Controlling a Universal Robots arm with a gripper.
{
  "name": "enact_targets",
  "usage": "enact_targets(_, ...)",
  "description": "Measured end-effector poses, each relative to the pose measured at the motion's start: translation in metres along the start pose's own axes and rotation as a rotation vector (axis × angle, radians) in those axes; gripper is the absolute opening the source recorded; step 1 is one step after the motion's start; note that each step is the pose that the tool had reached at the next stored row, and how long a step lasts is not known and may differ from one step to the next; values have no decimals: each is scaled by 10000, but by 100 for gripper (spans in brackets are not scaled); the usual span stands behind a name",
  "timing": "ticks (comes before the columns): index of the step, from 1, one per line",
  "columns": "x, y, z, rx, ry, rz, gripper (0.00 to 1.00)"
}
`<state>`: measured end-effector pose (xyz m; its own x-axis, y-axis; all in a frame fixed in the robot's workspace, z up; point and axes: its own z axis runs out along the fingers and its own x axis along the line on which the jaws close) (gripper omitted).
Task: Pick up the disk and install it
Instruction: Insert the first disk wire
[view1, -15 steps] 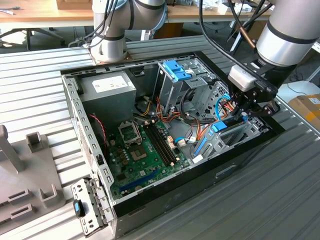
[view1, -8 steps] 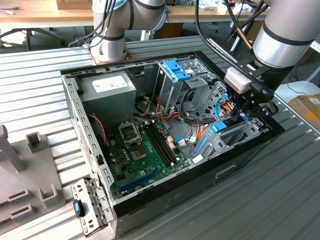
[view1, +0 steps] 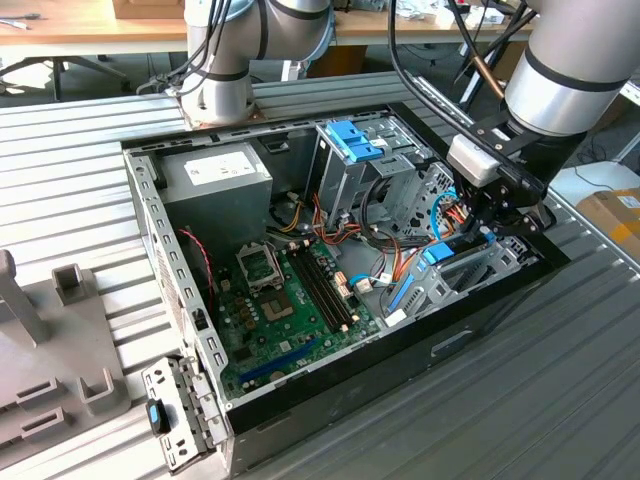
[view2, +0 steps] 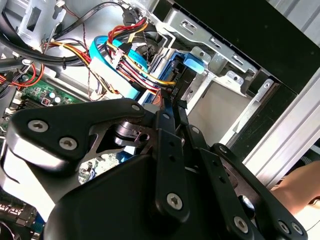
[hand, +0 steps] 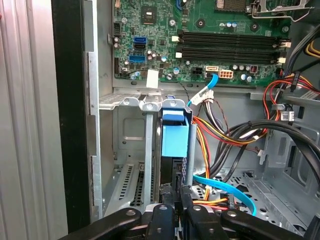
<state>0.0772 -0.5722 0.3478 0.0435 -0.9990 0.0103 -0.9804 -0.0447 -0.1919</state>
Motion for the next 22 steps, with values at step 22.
enact_targets(22,-24,5,33,-2,41,208,16)
